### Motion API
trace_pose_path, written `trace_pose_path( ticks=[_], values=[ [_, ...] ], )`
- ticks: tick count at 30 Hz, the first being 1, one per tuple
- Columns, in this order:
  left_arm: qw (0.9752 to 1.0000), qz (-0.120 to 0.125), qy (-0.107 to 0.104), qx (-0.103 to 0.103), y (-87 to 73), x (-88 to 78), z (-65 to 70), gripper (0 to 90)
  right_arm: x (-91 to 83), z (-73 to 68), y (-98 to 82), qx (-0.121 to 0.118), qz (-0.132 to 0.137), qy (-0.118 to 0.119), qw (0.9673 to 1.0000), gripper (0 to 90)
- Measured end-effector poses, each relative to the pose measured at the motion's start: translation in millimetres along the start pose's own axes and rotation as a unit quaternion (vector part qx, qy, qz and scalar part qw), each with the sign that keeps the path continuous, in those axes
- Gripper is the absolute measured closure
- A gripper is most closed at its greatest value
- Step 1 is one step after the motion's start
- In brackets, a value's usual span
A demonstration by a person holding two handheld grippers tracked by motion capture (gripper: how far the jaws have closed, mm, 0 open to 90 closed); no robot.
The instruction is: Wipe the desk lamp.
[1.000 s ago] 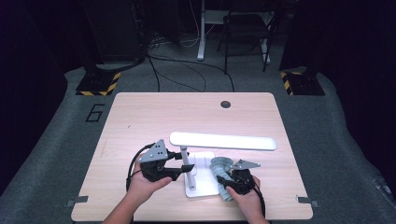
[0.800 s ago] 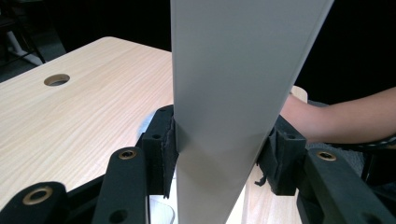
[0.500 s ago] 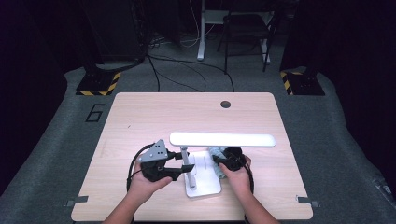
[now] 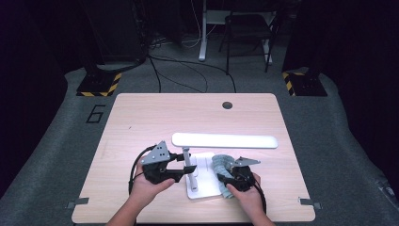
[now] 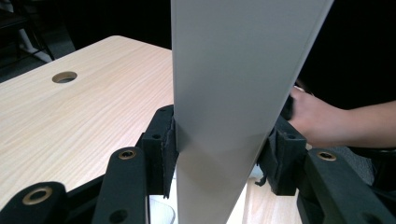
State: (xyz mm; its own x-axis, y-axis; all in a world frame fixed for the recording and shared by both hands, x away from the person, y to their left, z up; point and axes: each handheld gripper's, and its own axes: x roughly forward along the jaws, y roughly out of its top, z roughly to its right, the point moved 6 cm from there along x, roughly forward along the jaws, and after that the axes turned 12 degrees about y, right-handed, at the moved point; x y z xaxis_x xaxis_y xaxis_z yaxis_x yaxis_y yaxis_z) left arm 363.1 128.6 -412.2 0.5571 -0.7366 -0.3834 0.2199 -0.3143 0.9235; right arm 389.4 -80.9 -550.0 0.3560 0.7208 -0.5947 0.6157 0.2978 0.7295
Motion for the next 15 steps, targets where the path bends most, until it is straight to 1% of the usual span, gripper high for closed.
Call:
trace_pose_path(
  ticks=[2,3,4,5,7,8,11,14,15],
  values=[
    [1.0000,0.000,0.000,0.000,-0.2,-0.2,-0.5,52.4,-6.5,-7.7,-9.1,-0.001,-0.004,0.008,1.0000,62.4],
    [1.0000,0.000,-0.001,-0.001,-0.3,-0.4,-0.6,52.4,-8.3,-9.7,-11.6,0.001,0.001,0.010,0.9999,62.4],
    [1.0000,-0.001,0.000,-0.001,-0.3,-0.6,-0.9,52.4,-11.2,-12.5,-15.4,0.007,0.000,0.016,0.9999,62.4],
    [1.0000,-0.002,0.000,-0.002,-0.3,-0.7,-0.7,52.5,-13.3,-13.9,-18.4,0.005,0.002,0.022,0.9997,62.4],
    [1.0000,-0.001,0.000,-0.002,-0.2,-0.3,-0.9,52.5,-17.6,-16.5,-23.7,0.015,0.008,0.035,0.9993,62.4],
    [1.0000,-0.001,0.000,-0.002,-0.1,-0.2,-1.0,52.5,-18.9,-17.0,-25.3,0.016,0.009,0.041,0.9990,62.4],
    [1.0000,-0.003,0.003,-0.002,0.4,0.4,-1.7,52.6,-20.2,-18.0,-26.9,0.020,0.014,0.045,0.9987,62.0],
    [1.0000,-0.004,0.008,0.000,0.6,0.8,-3.1,52.8,-20.2,-18.5,-25.5,0.015,0.014,0.040,0.9990,62.1],
    [0.9999,-0.005,0.010,0.000,0.5,1.0,-4.4,52.9,-19.6,-17.6,-24.7,0.007,0.014,0.039,0.9991,62.2]
  ],
)
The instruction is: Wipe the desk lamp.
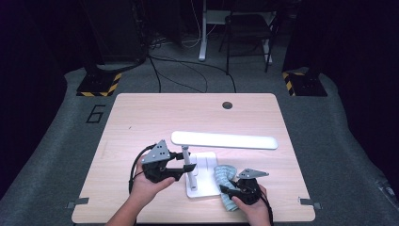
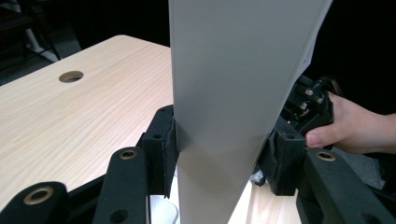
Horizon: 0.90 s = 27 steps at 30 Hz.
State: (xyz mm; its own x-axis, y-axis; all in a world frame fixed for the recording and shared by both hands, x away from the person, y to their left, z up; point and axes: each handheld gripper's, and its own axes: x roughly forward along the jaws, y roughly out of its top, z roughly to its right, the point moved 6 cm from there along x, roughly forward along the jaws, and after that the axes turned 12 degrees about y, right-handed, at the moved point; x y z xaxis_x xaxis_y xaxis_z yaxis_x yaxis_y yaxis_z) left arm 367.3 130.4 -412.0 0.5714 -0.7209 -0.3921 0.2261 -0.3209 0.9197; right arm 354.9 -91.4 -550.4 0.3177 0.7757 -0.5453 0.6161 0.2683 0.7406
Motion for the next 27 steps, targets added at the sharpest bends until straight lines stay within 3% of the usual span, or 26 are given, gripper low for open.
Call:
trace_pose_path(
  ticks=[4,9,10,16,19,27],
  values=[
    [0.9999,0.001,0.016,-0.003,1.6,3.9,-4.6,53.3,-0.6,3.7,5.5,0.002,0.006,-0.002,1.0000,62.9],
    [0.9996,0.001,0.028,0.002,4.8,11.0,-10.9,53.4,0.0,1.6,14.0,-0.024,0.016,0.000,0.9996,63.4],
    [0.9995,0.004,0.030,-0.004,5.4,12.9,-11.8,53.5,1.4,-0.7,14.5,-0.024,0.013,0.000,0.9996,63.5],
    [0.9990,0.002,0.045,-0.003,7.9,18.1,-20.6,53.7,8.3,-14.9,12.9,-0.078,-0.017,-0.013,0.9967,64.6],
    [0.9990,0.002,0.045,-0.007,7.8,18.3,-20.1,53.8,10.5,-17.0,9.0,-0.090,-0.029,-0.014,0.9954,65.6],
    [0.9992,0.004,0.040,-0.006,7.1,18.6,-20.2,53.6,24.1,-25.7,6.1,-0.093,-0.046,-0.010,0.9946,67.2]
  ],
)
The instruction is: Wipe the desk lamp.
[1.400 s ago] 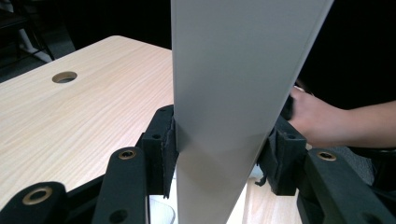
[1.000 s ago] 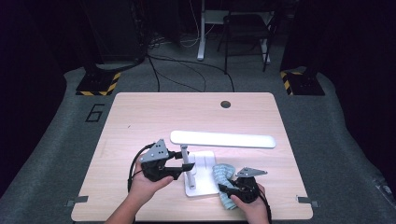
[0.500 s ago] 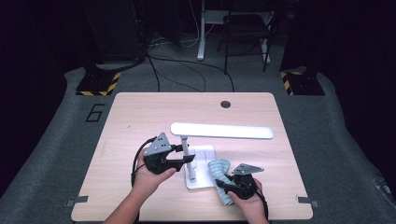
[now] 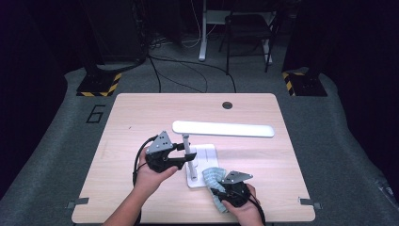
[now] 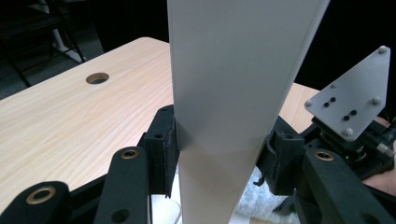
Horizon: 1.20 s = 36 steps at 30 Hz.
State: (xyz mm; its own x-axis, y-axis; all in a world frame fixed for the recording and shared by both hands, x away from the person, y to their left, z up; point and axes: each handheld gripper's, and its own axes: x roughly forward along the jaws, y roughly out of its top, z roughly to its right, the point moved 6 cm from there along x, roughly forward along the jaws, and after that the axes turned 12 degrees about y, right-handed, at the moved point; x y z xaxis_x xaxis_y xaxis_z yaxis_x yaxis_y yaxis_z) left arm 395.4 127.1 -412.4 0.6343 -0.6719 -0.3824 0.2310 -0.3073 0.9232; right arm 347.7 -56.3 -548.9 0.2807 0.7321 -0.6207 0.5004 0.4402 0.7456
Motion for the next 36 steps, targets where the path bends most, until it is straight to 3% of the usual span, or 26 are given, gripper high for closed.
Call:
trace_pose_path(
  ticks=[6,11,14,16,18,19,24,29,30,36],
  values=[
    [1.0000,-0.003,0.001,-0.001,0.0,0.2,0.0,53.5,19.2,-15.6,10.7,-0.015,-0.006,0.023,0.9996,67.4],
    [1.0000,-0.001,0.000,-0.005,-0.1,0.8,0.5,53.4,31.5,-26.5,18.5,0.019,0.008,0.048,0.9986,66.7],
    [1.0000,-0.001,-0.004,-0.004,-0.4,0.0,-0.7,53.4,32.5,-27.1,17.2,0.004,0.012,0.024,0.9996,65.7],
    [1.0000,-0.002,-0.006,-0.006,-0.9,-0.8,-1.5,53.3,31.5,-27.1,16.7,-0.020,0.008,0.011,0.9997,65.6],
    [0.9999,-0.001,-0.010,-0.010,-1.2,-1.1,-2.3,53.2,29.7,-26.5,16.7,-0.027,-0.001,0.004,0.9996,65.9],
    [0.9998,-0.004,-0.017,-0.011,-1.5,-1.6,-2.8,53.0,28.0,-26.0,16.8,-0.021,-0.005,0.007,0.9997,66.1],
    [0.9999,-0.001,-0.012,-0.009,-1.5,-1.3,-3.7,52.8,19.8,-13.3,14.8,-0.020,-0.009,-0.008,0.9997,66.5],
    [0.9999,-0.002,-0.011,-0.011,-1.6,-1.4,-3.4,52.6,11.7,-1.9,11.5,-0.006,-0.008,-0.034,0.9994,66.6],
    [0.9999,-0.002,-0.010,-0.009,-1.6,-1.5,-3.8,52.5,9.1,2.0,10.4,-0.014,-0.011,-0.036,0.9992,66.6],
    [0.9999,-0.002,-0.010,-0.010,-1.6,-1.4,-3.9,52.3,-4.9,20.5,4.5,0.008,-0.004,-0.068,0.9976,66.6]
  ],
)
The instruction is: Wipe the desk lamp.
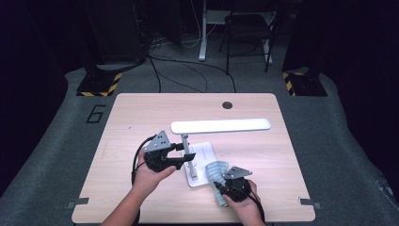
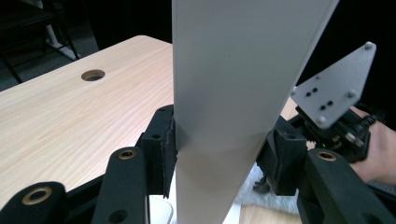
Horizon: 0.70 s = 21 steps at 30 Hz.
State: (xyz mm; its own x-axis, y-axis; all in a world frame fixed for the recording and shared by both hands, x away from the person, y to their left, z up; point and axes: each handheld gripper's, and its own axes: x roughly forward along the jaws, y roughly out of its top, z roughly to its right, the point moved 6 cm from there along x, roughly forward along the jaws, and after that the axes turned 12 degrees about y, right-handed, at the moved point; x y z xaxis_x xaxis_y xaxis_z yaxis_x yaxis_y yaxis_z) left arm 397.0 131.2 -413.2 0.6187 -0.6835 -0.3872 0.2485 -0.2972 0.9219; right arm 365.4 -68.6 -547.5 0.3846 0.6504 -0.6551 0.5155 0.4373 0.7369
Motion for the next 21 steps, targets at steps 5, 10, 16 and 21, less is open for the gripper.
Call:
trace_pose_path(
  ticks=[5,10,16,21],
  values=[
    [1.0000,0.003,-0.002,-0.002,-0.1,0.5,0.2,52.2,-5.0,6.9,-2.7,0.005,0.000,-0.021,0.9998,66.8],
    [0.9999,0.003,-0.003,-0.010,0.0,1.3,1.9,52.0,1.5,-3.3,-0.9,-0.011,-0.005,-0.036,0.9993,67.1],
    [1.0000,0.002,-0.004,-0.006,0.2,1.7,1.3,51.9,8.2,-15.8,2.6,-0.021,-0.005,-0.021,0.9995,67.5],
    [1.0000,-0.001,-0.005,-0.006,0.0,1.4,1.1,51.8,20.4,-33.2,9.4,-0.007,0.006,0.032,0.9995,67.5]
  ],
)
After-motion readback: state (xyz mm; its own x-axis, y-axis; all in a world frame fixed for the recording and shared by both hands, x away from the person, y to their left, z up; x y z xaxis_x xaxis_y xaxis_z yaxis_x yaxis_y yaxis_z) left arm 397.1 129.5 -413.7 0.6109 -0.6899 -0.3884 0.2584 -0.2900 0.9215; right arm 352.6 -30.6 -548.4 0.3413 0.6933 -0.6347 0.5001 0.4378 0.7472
